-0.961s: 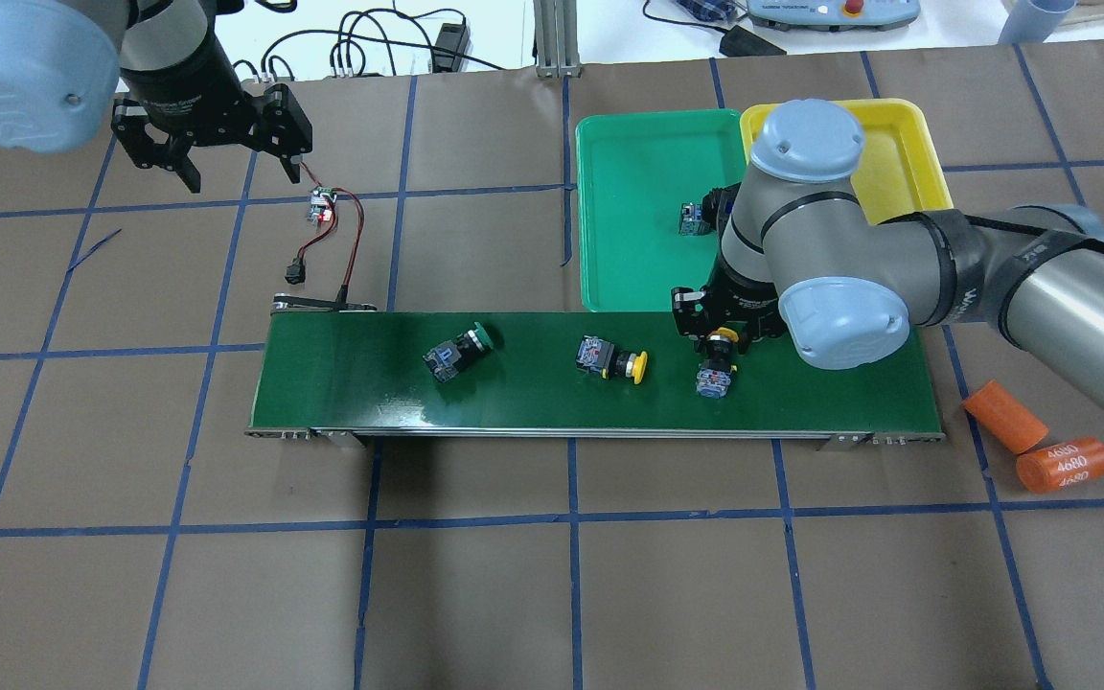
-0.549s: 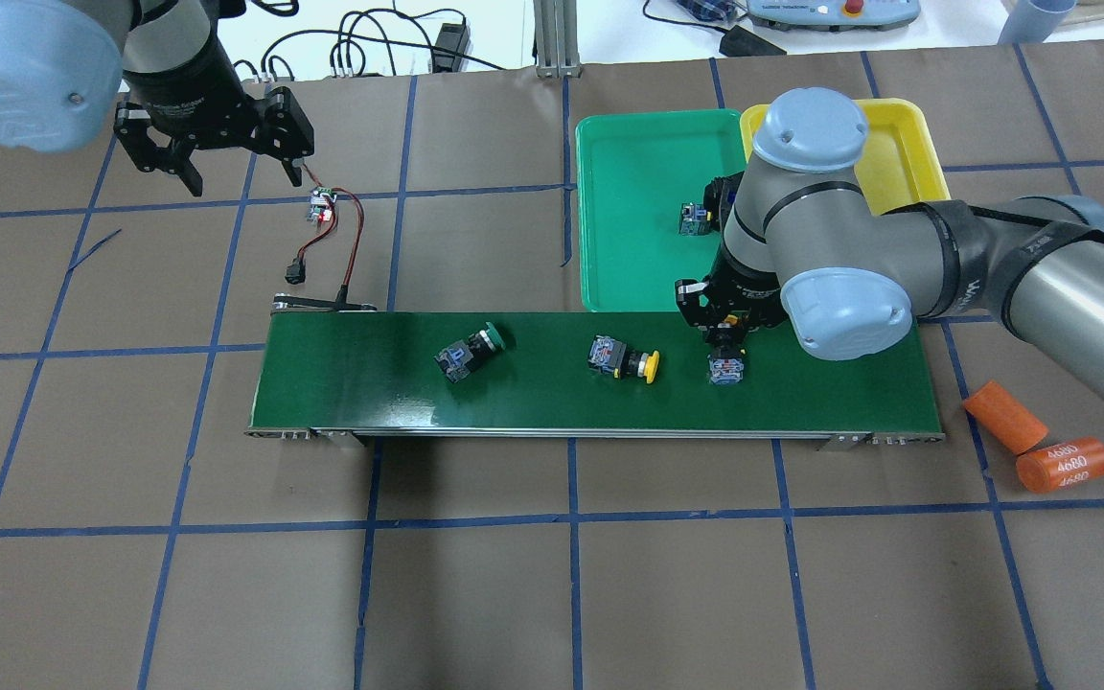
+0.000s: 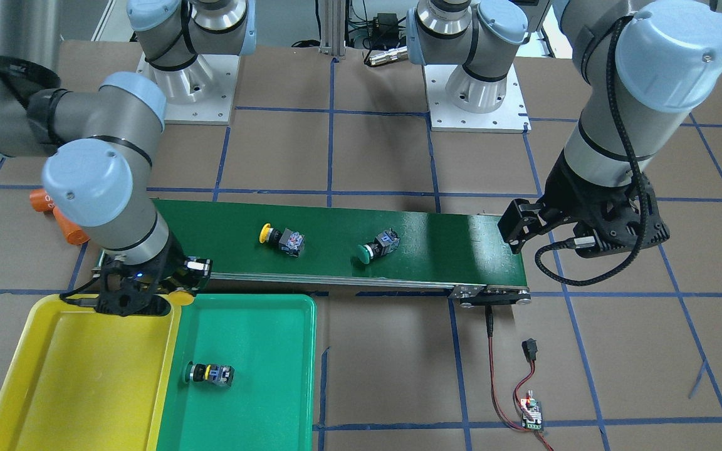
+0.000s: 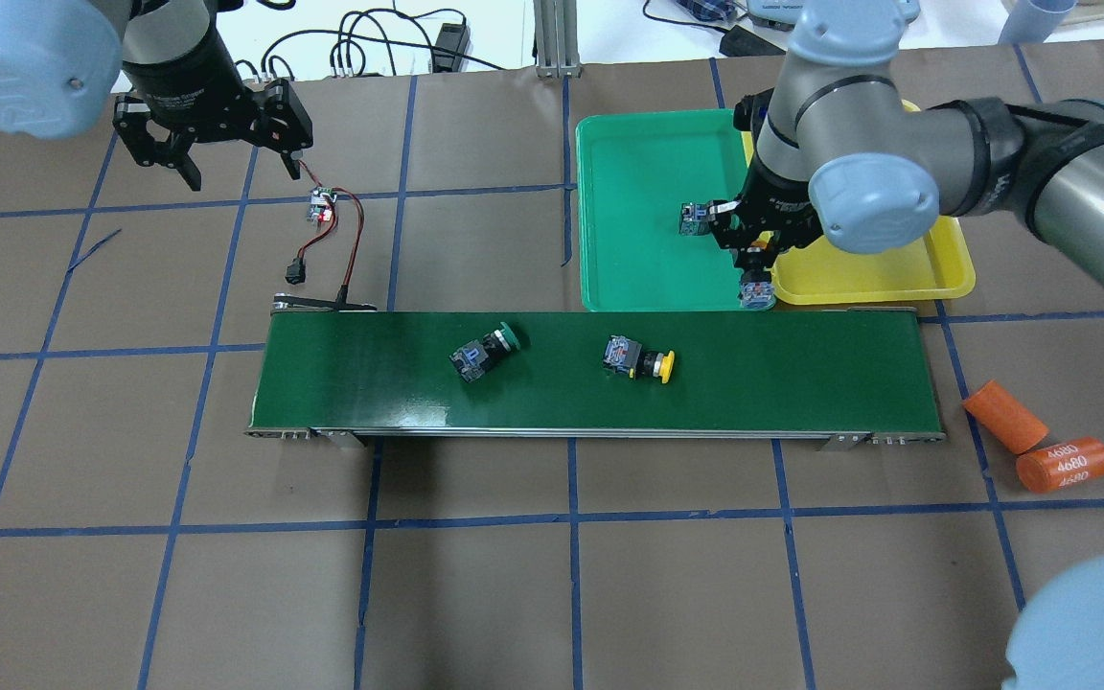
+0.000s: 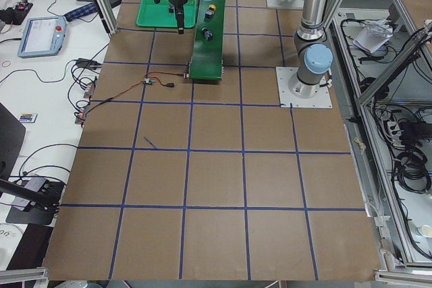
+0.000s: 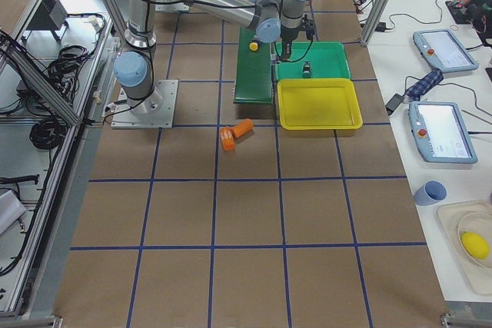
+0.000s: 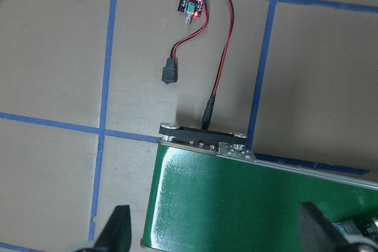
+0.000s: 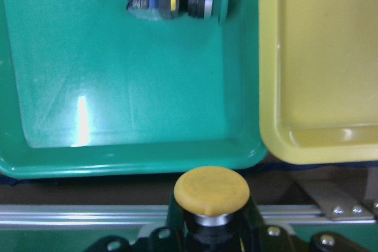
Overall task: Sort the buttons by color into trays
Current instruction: 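Carry the yellow-capped button into the yellow tray and release it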
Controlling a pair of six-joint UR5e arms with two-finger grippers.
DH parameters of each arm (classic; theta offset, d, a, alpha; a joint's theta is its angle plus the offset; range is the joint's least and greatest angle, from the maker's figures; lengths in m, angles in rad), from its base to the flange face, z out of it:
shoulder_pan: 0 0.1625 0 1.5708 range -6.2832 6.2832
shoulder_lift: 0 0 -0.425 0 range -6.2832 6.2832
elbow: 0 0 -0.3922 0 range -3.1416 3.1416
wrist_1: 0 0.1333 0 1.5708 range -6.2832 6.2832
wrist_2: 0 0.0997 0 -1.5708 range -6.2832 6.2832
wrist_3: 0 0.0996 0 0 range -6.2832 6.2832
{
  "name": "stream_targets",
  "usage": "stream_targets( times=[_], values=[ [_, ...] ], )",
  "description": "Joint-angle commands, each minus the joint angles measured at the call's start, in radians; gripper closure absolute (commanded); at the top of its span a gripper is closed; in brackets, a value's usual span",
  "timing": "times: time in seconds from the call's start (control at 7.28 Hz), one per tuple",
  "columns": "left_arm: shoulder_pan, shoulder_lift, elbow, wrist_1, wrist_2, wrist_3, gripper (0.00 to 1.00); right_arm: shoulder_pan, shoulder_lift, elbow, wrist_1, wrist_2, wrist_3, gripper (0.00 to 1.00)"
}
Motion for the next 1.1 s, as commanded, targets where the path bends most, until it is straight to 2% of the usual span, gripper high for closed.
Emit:
stream_targets(
  times=[0.0,0.41,0.96],
  values=[
    [-0.001,-0.005,0.017,-0.004,-0.001,-0.002,0.0,-0.114,0.059,-0.122,0.048,0.0,-0.208,0.68],
    [-0.001,-0.01,0.017,-0.004,-0.001,-0.003,0.0,-0.222,0.131,-0.165,0.011,-0.016,-0.475,0.69],
    [-0.001,-0.005,0.019,0.001,-0.002,-0.003,0.0,-0.294,0.206,-0.16,0.007,-0.017,-0.485,0.67]
  ],
)
